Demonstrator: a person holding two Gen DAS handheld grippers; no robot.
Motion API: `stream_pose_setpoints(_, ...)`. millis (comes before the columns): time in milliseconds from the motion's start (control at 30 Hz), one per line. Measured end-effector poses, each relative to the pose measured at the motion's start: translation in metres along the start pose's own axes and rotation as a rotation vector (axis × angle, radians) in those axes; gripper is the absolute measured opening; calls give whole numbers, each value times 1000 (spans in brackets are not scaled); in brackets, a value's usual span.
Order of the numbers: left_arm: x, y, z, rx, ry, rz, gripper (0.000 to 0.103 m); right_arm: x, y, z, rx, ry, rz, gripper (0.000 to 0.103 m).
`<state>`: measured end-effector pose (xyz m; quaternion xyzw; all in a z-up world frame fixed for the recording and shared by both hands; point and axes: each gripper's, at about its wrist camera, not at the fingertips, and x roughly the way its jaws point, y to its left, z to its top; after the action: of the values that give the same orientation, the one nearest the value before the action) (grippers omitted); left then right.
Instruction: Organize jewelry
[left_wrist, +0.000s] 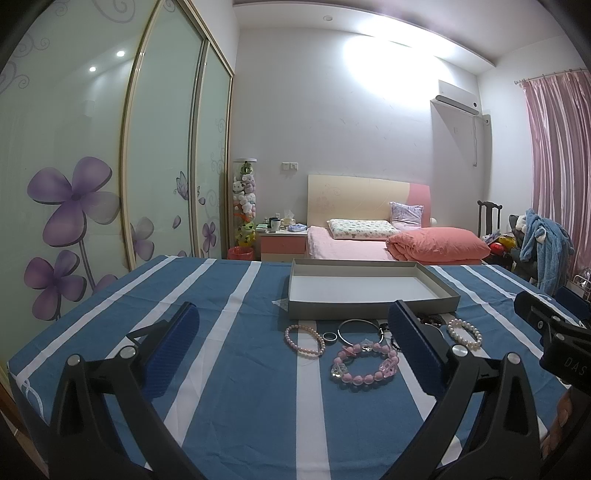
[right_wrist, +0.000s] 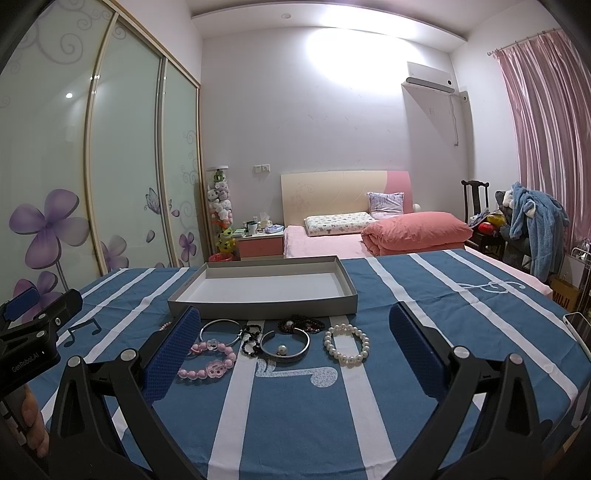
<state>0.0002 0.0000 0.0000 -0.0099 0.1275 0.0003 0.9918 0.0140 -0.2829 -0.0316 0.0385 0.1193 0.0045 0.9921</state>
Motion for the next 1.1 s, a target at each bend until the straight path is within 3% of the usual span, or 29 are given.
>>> stream_pose_setpoints(1100,-4,-8,-5,-1,6,2,99,2,2,-1,-1,7,2,101)
